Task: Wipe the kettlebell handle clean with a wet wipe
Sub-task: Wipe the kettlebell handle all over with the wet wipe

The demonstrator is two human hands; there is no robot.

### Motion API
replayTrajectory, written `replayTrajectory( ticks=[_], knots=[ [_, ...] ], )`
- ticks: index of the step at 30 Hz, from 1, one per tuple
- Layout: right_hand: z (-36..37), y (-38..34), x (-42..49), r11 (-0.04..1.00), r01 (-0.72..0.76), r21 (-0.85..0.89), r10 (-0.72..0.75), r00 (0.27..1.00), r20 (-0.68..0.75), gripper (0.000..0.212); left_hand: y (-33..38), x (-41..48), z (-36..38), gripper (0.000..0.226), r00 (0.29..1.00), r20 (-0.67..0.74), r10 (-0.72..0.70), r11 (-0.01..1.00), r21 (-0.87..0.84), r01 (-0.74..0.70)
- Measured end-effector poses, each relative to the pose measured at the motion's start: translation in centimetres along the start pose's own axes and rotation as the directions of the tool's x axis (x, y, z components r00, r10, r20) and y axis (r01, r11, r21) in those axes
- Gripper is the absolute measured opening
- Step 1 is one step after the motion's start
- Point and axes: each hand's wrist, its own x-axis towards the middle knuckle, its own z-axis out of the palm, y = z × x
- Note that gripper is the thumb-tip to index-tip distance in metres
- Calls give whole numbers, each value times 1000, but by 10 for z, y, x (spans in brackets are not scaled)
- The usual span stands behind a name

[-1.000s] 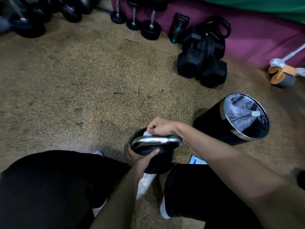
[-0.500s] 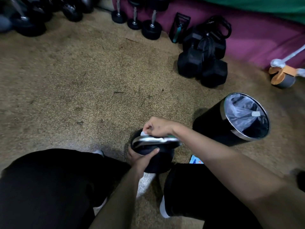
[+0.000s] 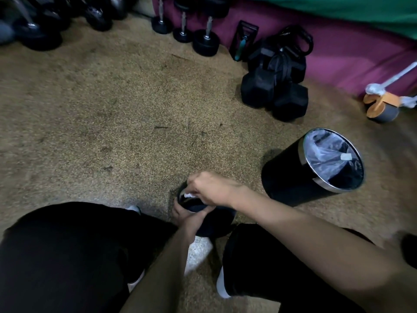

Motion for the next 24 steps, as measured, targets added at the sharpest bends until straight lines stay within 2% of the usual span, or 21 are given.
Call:
replayTrajectory(
  ticks=[3,7,12,17,22,24],
  knots=[
    [-6,0,-13,999,18,-46,-21,998,-55,33,3,-4,-1,141,1000,-3,-24,999,30,24],
    [3,-2,-17,996,6,-94,-14,997,-78,30,1,-3,1,134,999,-14,-43,998,42,44],
    [29,-1,-17,971,140,-193,-151,987,-48,27,-1,-4,3,122,999,-28,-25,998,55,27],
    [18,7,-23,970,122,-211,-126,992,-6,38,0,-4,4,132,999,-17,-32,998,48,33],
    [30,-2,-18,958,146,-248,-149,989,7,39,-3,0,5,111,999,-36,-34,997,65,37],
    [31,-1,-17,940,183,-286,-190,982,3,37,-3,1,5,112,999,-38,-34,997,69,36]
  ],
)
